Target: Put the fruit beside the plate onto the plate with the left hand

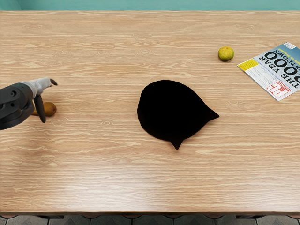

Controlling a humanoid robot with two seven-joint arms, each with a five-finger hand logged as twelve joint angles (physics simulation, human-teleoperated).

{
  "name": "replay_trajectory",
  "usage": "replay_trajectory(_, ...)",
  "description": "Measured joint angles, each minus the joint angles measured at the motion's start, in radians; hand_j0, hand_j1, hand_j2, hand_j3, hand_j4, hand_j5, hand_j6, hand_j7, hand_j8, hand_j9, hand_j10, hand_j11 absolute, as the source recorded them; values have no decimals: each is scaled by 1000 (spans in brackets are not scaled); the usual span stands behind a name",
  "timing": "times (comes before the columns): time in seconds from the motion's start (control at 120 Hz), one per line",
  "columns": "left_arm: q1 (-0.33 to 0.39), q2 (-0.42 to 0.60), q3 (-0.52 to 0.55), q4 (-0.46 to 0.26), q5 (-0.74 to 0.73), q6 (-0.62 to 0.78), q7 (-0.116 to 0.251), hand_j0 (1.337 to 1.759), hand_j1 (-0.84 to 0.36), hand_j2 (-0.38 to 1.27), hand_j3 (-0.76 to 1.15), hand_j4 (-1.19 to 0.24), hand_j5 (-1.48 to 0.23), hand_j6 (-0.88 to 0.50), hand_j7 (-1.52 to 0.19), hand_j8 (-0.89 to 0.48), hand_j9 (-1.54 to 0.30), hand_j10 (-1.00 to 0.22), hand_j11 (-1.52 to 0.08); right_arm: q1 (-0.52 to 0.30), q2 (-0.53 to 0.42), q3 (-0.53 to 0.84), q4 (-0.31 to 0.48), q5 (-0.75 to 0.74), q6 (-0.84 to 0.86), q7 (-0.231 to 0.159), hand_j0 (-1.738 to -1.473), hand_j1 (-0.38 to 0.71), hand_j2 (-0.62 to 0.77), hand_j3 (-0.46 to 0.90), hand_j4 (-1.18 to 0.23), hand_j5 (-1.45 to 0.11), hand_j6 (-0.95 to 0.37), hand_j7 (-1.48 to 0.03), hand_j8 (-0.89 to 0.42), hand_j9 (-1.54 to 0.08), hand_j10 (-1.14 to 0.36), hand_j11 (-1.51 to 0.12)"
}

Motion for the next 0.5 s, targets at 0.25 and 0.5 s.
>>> replay_trajectory(0.25,9,-20,0,33,0,-3,0,1658,100,45,0,-215,-273,-216,-273,-216,-272,-214,-272,0,0,0,0,0,0,0,-1658,-317,-5,0,-27,-35,-27,-35,-27,-35,-27,-35)
replay_trajectory(0.5,11,-40,0,36,0,-6,1,1658,29,57,0,-274,-350,-275,-350,-275,-350,-273,-350,0,0,-1,0,0,0,0,-1658,-317,-5,0,-27,-35,-27,-35,-27,-35,-27,-35)
